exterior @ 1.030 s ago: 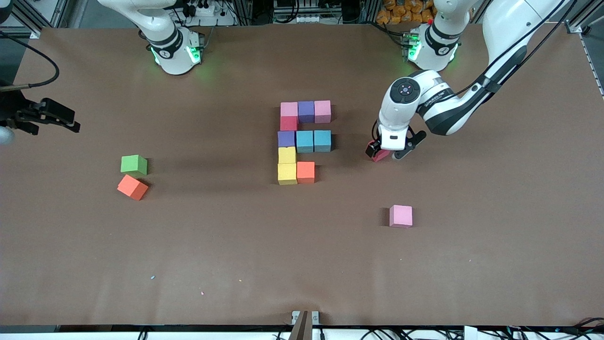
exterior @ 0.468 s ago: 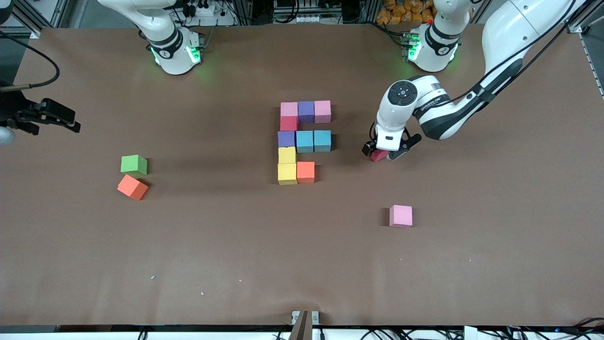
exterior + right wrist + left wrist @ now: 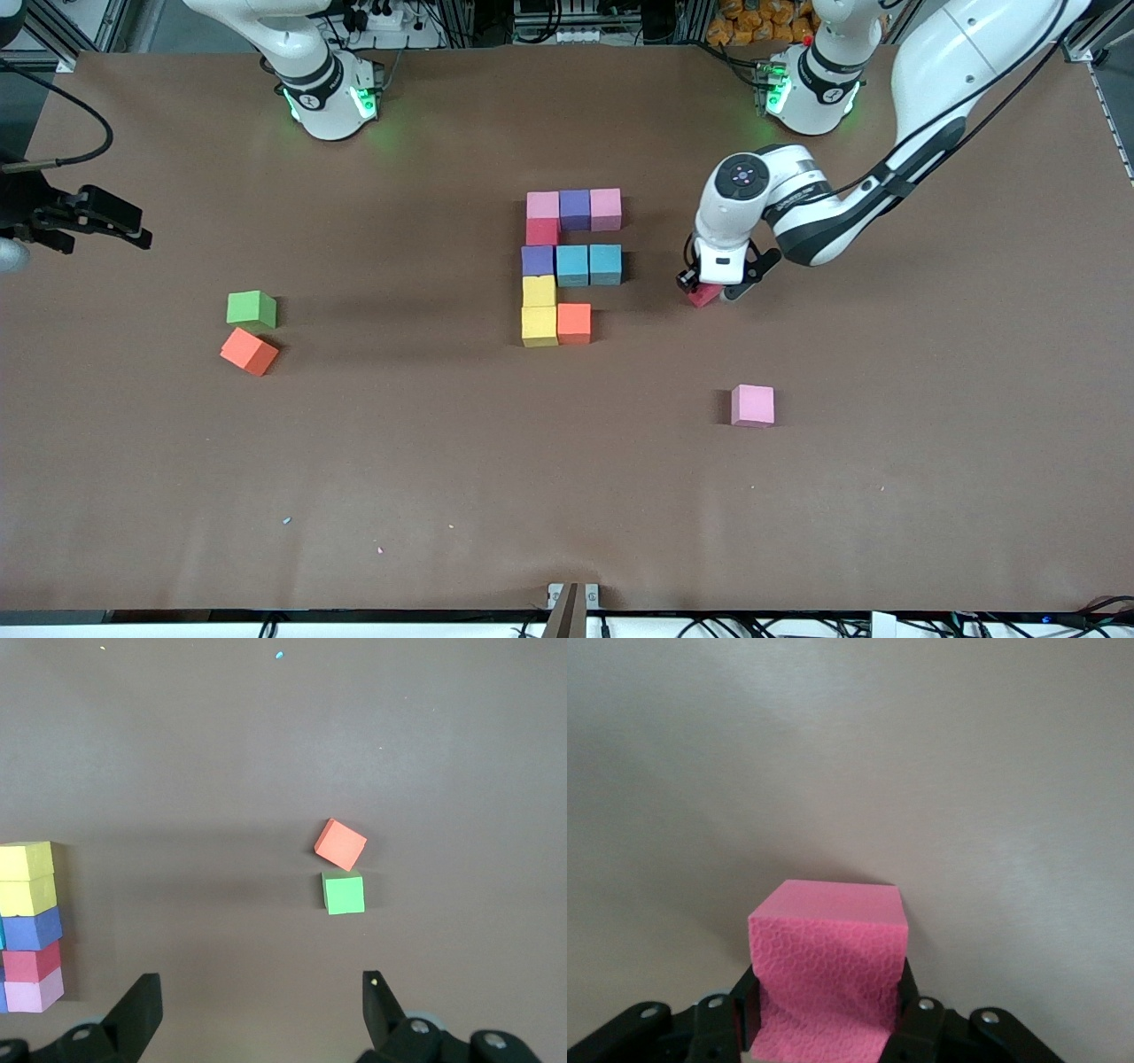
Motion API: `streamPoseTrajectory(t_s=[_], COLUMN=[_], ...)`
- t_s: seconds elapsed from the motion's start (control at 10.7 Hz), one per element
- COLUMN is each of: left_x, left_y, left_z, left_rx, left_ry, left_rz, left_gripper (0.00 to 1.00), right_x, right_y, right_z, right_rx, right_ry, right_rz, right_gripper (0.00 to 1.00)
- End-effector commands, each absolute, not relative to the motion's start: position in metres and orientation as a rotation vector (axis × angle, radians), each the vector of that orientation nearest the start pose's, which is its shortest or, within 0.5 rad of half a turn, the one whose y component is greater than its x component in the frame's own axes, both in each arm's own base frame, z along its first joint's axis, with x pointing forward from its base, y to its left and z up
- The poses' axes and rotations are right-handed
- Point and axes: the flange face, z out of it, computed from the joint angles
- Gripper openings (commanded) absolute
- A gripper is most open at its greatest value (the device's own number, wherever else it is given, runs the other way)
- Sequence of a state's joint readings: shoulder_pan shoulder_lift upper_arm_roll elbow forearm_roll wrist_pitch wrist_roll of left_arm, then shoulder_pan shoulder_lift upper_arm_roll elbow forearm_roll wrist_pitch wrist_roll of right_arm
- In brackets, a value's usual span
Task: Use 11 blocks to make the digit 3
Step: 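Carry the magenta cube with the left gripper toward the orange cube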
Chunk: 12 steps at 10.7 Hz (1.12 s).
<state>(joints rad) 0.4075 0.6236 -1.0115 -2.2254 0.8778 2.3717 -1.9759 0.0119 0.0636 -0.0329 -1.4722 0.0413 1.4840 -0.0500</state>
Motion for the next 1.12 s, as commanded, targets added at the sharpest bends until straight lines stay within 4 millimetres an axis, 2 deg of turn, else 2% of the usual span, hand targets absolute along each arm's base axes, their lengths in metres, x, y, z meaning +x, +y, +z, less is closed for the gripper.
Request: streamPoseTrajectory(t_s=[0.0,0.19,0.37,0.47,0.66,0.75,0.84,1.03], left_x=[0.473,0.499,0.518,0.526,0.524,0.523,0.523,0.514], left_y=[-0.331,-0.343,-0.364,-0.378,-0.420,-0.430,-0.437,-0.447], left_z=[0.222,0.246,0.266,0.268,0.252,0.239,0.232,0.226], left_rx=[-2.846,-2.766,-2.681,-2.600,-2.436,-2.361,-2.295,-2.263], left_ry=[-1.365,-1.637,-1.849,-1.946,-2.120,-2.176,-2.227,-2.223], left_rz=[-0.077,-0.055,0.001,0.016,-0.021,-0.051,-0.007,0.018], left_gripper=[0.00,0.00,0.00,0.00,0.00,0.00,0.00,0.00], right_x=[0.567,0.567,0.568,0.568,0.568,0.568,0.568,0.568], right_y=[-0.006,-0.006,-0.005,-0.005,-0.005,-0.005,-0.004,-0.004], right_z=[0.630,0.630,0.627,0.626,0.626,0.626,0.626,0.626], right_rx=[-3.104,-3.104,-3.104,-3.104,-3.104,-3.104,-3.104,-3.104], right_ry=[-0.037,-0.035,-0.040,-0.037,-0.037,-0.037,-0.042,-0.042], right_rz=[0.084,0.084,0.091,0.094,0.094,0.094,0.094,0.094], right_gripper=[1.00,1.00,1.00,1.00,1.00,1.00,1.00,1.00])
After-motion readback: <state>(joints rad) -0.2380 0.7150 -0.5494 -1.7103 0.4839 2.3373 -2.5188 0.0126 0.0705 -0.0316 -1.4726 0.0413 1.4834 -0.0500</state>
